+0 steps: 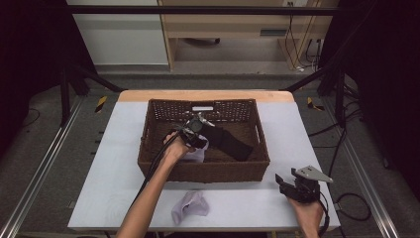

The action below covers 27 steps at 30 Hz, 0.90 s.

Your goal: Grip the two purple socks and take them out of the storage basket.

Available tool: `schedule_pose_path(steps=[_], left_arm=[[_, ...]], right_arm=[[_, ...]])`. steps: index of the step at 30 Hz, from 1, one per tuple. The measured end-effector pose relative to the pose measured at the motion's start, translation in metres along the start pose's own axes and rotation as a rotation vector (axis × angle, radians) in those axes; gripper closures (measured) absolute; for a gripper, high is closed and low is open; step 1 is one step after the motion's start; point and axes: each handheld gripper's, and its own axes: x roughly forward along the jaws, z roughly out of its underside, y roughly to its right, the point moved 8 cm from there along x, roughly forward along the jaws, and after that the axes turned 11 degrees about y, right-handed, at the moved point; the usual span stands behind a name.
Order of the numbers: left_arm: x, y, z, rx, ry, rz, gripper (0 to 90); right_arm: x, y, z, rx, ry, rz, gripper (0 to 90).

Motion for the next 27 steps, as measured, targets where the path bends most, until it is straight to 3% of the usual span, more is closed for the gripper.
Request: schedule_pose_path(steps=[5, 7, 9, 10, 14, 22, 27], left_arm=[[0.005, 0.000, 0.004, -0.023, -0.047, 0.015, 66.8], [0.005, 0.001, 0.006, -0.048, -0.074, 0.029, 74.9], [0.005, 0.001, 0.006, -0.057, -0.079, 0.036, 77.9], [0.005, 0.001, 0.006, -0.066, -0.078, 0.037, 83.9], [0.002, 0.000, 0.005, -0.096, -0.064, 0.036, 86.0], [-0.025, -0.005, -0.013, -0.149, 0.141, 0.035, 86.4], [-0.038, 0.000, -0.020, -0.106, 0.239, 0.009, 86.5]], right_arm=[[0.000, 0.000, 0.000, -0.001, 0.000, -0.001, 34.7], [0.000, 0.000, 0.000, 0.000, 0.001, -0.001, 34.7], [0.000, 0.000, 0.000, 0.000, 0.001, -0.002, 34.7], [-0.001, 0.000, 0.000, -0.001, 0.001, -0.001, 34.7], [-0.001, 0.001, 0.000, 0.002, 0.001, 0.001, 34.8], [-0.002, 0.002, 0.000, 0.008, 0.002, 0.005, 34.8], [-0.002, 0.003, 0.000, 0.007, 0.002, 0.008, 34.8]])
